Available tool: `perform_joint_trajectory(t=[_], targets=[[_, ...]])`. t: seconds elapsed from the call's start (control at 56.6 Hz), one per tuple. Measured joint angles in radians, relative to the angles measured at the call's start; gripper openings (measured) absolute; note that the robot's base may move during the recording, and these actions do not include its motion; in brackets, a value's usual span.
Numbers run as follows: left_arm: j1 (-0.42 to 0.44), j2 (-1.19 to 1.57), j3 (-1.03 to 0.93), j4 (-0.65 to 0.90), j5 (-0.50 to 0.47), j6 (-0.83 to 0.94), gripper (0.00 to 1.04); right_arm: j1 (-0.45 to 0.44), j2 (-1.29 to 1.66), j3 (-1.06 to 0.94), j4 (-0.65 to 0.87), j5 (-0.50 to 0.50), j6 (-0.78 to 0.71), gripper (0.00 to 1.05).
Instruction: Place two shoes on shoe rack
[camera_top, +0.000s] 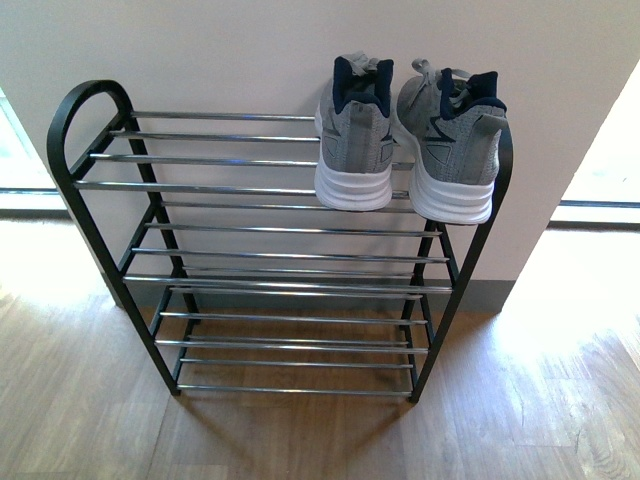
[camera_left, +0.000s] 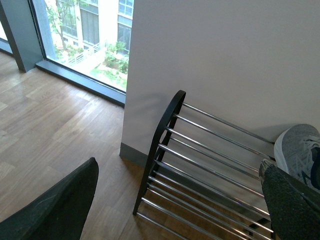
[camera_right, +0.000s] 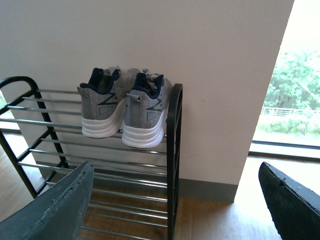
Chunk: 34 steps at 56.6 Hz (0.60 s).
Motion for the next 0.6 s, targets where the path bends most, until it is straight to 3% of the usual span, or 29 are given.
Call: perform_joint_trajectory(t=[0.035, 0.071, 0.106, 0.194, 0.3, 0.512, 0.601], targets=[[0.002, 0.0, -0.004, 0.007, 0.012, 0.012, 0.95, 0.0, 0.0, 0.0, 0.0, 0.0, 0.0, 0.96], [0.018, -0.015, -0.037, 0.085, 0.085, 0.056, 0.91, 0.0, 0.0, 0.0, 0.0, 0.0, 0.0, 0.96], [0.053, -0.057, -0.123, 0.253, 0.215, 0.169, 0.82, 0.0, 0.0, 0.0, 0.0, 0.0, 0.0, 0.96], [0.134, -0.154, -0.269, 0.442, 0.366, 0.352, 0.62, 0.0, 0.0, 0.0, 0.0, 0.0, 0.0, 0.96], [0.225, -0.243, -0.385, 0.466, 0.452, 0.428, 0.37, 0.0, 0.0, 0.0, 0.0, 0.0, 0.0, 0.96], [0.318, -0.335, -0.489, 0.471, 0.543, 0.451, 0.03, 0.0, 0.0, 0.0, 0.0, 0.0, 0.0, 0.96], [0.351, -0.371, -0.52, 0.471, 0.575, 0.454, 0.01, 0.0, 0.0, 0.0, 0.0, 0.0, 0.0, 0.96]])
